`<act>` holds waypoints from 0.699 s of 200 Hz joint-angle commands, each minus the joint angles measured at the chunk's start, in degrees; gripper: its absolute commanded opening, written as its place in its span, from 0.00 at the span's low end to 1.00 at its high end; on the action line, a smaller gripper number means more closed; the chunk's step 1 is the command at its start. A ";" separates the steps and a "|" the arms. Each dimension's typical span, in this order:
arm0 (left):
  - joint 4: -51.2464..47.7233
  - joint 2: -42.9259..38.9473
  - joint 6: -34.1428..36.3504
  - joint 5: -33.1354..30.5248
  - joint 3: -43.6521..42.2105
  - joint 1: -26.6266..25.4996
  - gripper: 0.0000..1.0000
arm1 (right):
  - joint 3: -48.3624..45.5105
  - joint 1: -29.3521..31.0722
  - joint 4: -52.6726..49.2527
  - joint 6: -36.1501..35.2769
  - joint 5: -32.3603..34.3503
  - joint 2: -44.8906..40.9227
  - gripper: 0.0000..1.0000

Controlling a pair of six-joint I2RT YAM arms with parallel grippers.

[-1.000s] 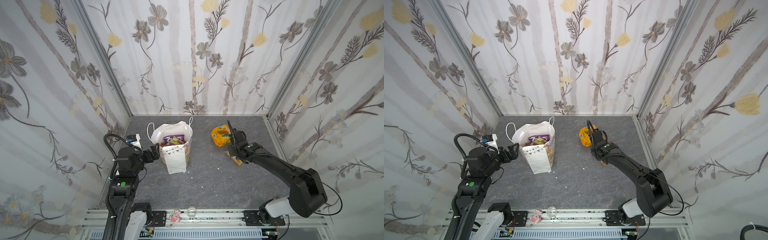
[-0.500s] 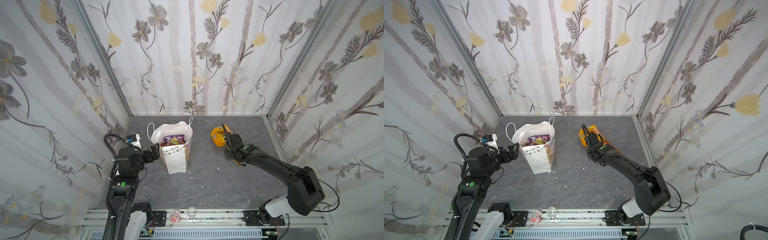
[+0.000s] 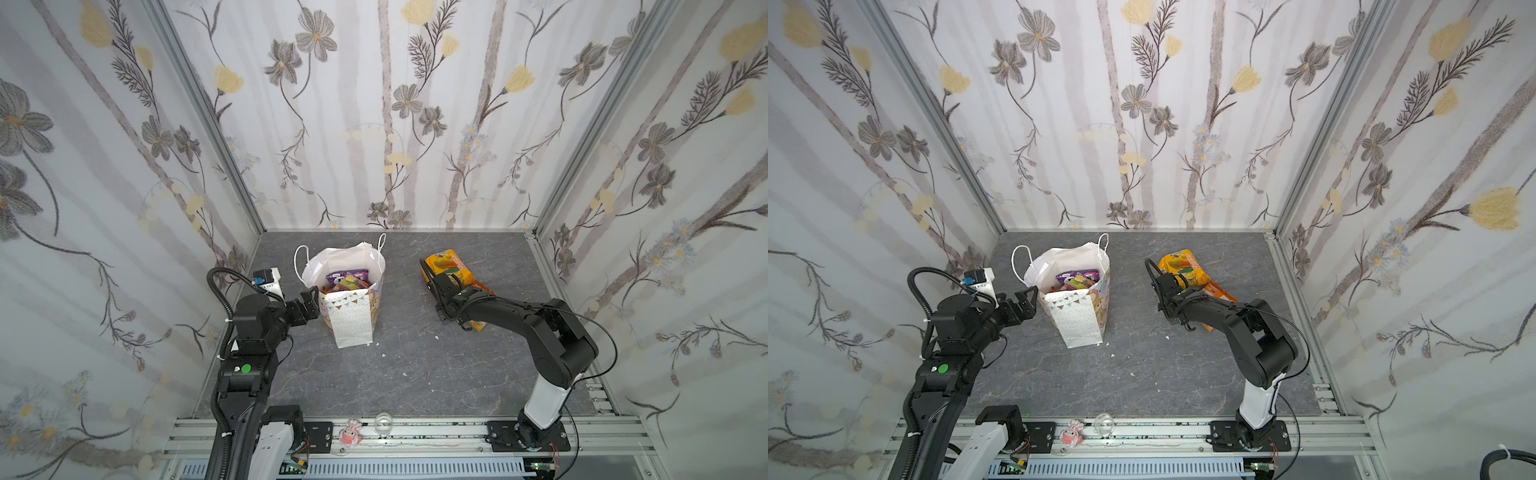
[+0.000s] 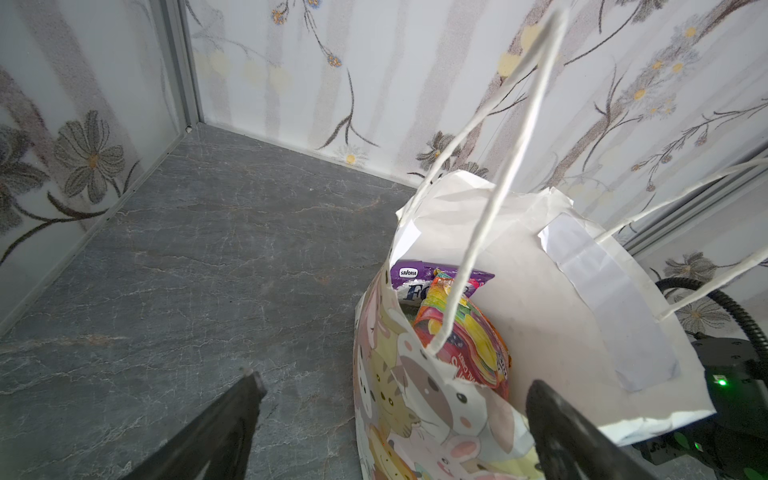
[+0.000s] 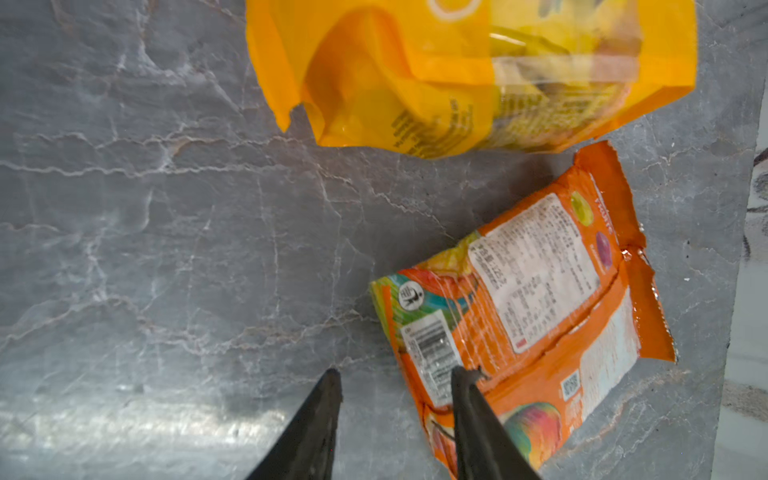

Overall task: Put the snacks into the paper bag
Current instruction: 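Close the right gripper on the orange mango bag's end and lift it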

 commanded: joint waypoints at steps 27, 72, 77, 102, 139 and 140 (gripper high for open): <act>1.54 0.05 0.02 0.03 -0.05 0.02 1.00 | 1.56 -0.04 1.53 -1.39 5.08 3.65 0.44; 1.55 0.03 0.02 0.12 -0.08 0.03 1.00 | 2.44 -0.74 2.35 -1.79 5.56 5.78 0.32; 1.55 -0.03 0.02 0.12 -0.05 0.01 1.00 | 2.60 -0.69 2.35 -1.74 5.71 5.86 0.29; 1.55 -0.03 0.03 0.19 -0.05 0.01 1.00 | 3.09 -1.03 2.43 -1.57 6.42 6.52 0.09; 1.63 -0.03 -0.04 0.43 -0.05 -0.01 1.00 | 2.84 -1.36 2.35 -0.79 5.78 4.16 0.00; 1.63 -0.03 -0.01 0.45 -0.05 0.05 1.00 | 2.75 -1.41 2.39 -0.74 5.72 4.01 0.00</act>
